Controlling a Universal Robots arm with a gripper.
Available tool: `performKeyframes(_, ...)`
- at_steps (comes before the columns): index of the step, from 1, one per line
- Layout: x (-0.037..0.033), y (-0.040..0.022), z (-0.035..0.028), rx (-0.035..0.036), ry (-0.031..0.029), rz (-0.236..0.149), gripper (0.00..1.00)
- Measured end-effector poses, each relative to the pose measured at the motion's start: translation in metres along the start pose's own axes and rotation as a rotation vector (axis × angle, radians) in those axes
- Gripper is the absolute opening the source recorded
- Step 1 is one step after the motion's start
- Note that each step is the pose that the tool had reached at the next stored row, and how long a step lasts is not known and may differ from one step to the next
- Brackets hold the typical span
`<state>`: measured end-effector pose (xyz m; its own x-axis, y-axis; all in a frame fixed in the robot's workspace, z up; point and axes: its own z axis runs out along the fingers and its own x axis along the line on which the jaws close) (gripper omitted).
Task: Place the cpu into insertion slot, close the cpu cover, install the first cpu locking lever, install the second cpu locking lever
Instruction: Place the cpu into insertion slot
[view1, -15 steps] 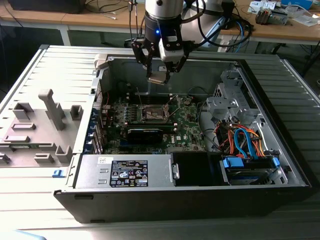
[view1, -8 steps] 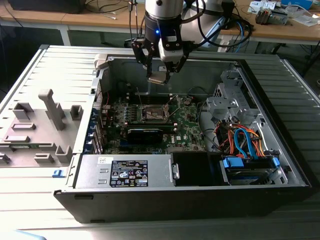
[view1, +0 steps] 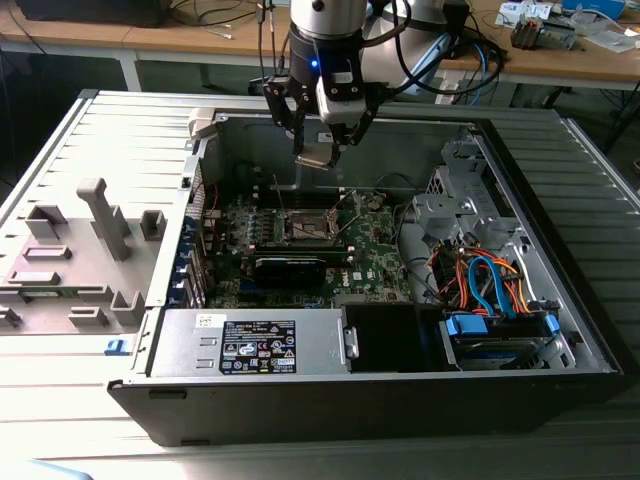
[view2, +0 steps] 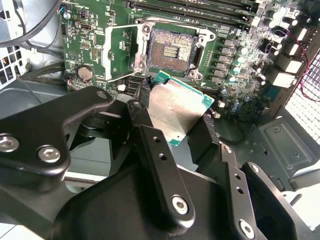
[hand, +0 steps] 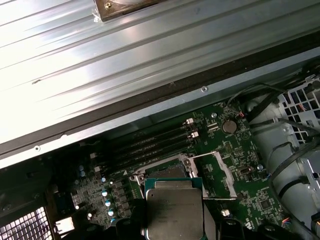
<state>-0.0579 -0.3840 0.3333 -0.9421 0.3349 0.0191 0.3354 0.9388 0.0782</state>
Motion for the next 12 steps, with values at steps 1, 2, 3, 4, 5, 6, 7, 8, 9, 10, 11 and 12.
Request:
performKeyframes(1, 0.0, 0.0, 0.0, 0.0, -0.0001, 0.001, 0.55)
performKeyframes(2, 0.0, 0.0, 0.0, 0.0, -0.0003, 0.003, 0.55)
performKeyframes(3, 0.0, 0.0, 0.0, -0.0001, -0.0003, 0.004, 0.55)
performKeyframes(4, 0.0, 0.0, 0.0, -0.0001, -0.0005, 0.006, 0.55)
performKeyframes(5, 0.0, 0.0, 0.0001, -0.0001, -0.0005, 0.007, 0.55)
performKeyframes(6, 0.0, 0.0, 0.0001, -0.0001, -0.0007, 0.009, 0.55)
performKeyframes(7, 0.0, 0.0, 0.0001, -0.0001, -0.0008, 0.01, 0.55)
performKeyframes(8, 0.0, 0.0, 0.0001, -0.0002, -0.001, 0.012, 0.55)
performKeyframes(9, 0.0, 0.0, 0.0001, -0.0002, -0.0011, 0.014, 0.55)
performKeyframes(10, 0.0, 0.0, 0.0001, -0.0003, -0.0012, 0.015, 0.55)
performKeyframes(11, 0.0, 0.0, 0.0001, -0.0003, -0.0013, 0.016, 0.55)
performKeyframes(12, 0.0, 0.0, 0.0001, -0.0003, -0.0015, 0.018, 0.55)
